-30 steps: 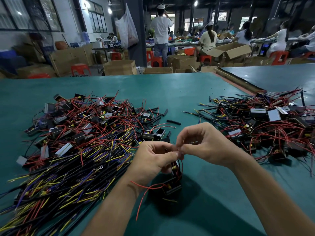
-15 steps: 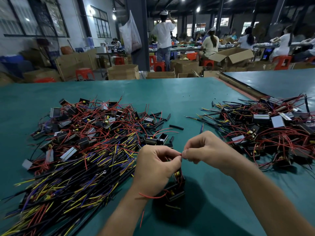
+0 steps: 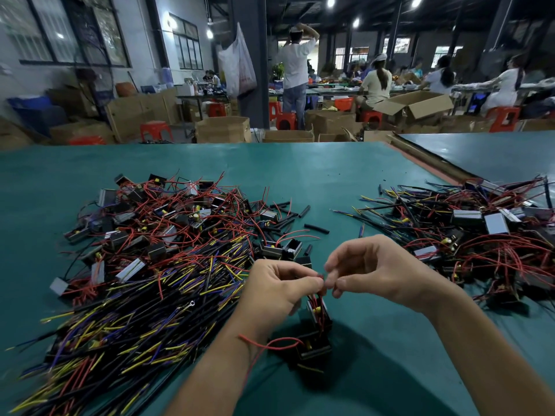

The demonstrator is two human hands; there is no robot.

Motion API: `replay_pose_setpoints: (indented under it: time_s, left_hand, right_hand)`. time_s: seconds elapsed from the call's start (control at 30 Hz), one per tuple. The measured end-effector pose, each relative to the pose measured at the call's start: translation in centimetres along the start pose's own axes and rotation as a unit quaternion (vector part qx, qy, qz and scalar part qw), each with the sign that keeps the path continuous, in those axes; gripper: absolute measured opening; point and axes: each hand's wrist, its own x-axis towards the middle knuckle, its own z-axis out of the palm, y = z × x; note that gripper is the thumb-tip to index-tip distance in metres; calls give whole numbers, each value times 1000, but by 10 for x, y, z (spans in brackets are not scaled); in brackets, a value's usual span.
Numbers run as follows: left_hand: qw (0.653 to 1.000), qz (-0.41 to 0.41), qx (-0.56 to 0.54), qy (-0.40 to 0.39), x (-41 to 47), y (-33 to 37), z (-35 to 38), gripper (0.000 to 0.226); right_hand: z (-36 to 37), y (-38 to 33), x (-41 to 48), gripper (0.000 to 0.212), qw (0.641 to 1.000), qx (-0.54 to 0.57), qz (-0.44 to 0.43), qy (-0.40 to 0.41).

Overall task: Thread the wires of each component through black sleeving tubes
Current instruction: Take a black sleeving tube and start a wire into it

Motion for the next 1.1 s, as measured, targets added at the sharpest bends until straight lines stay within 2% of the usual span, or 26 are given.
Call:
replay_pose_setpoints:
  time_s: [0.2, 0.37, 0.57, 0.67, 0.83, 0.93, 1.1]
  left_hand:
    - [1000, -14, -2, -23, -1, 3, 0, 14]
    - [999, 8, -5, -49, -2, 0, 0, 23]
    - [997, 49, -16, -51, -3, -3, 3, 4]
    - [997, 57, -9, -45, -2, -4, 4, 4]
    - [1000, 13, -22, -18, -1, -2, -1, 26]
    - [999, -8, -17, -31, -1, 0, -3, 26]
    - [998, -25, -22, -47, -2, 1, -4, 21]
  right_hand:
    - [3, -1, 3, 16, 999, -40, -29, 5]
    - [9, 0, 5, 6, 994, -90, -30, 56]
    - [12, 0, 10, 20, 991, -104, 21, 77]
    - [17, 4, 13, 23, 991, -84, 42, 95]
    - [19, 5, 12, 17, 992, -80, -33, 95]
    - [15, 4, 12, 15, 988, -117, -44, 88]
    - [15, 7, 13, 26, 995, -65, -20, 79]
